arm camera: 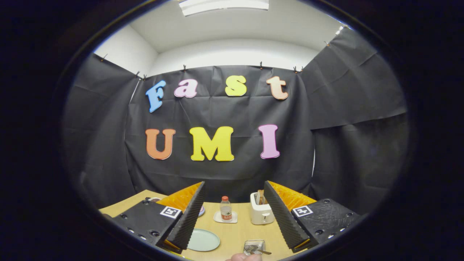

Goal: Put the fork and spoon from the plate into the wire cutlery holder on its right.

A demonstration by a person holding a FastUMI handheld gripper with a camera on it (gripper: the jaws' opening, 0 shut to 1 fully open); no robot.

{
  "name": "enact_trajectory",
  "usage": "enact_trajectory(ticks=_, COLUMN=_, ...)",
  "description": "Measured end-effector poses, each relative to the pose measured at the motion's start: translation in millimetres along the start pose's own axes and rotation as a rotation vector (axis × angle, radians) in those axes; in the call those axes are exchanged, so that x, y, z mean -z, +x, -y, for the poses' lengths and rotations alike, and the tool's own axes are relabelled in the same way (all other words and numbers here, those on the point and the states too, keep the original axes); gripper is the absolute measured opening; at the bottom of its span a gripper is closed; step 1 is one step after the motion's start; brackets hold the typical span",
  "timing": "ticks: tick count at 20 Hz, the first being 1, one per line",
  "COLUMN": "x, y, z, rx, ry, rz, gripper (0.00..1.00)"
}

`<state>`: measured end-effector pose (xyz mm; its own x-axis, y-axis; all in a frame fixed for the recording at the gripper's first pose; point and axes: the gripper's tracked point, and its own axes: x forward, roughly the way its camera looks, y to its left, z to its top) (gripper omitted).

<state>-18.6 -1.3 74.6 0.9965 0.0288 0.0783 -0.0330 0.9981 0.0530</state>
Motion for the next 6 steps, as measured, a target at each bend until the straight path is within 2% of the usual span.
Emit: enact_trajectory(ticks=6, x=-3.1, y=-1.4, z=-2.2, rx=-0.003, ry=-0.003, rz=0.011, gripper=0.95)
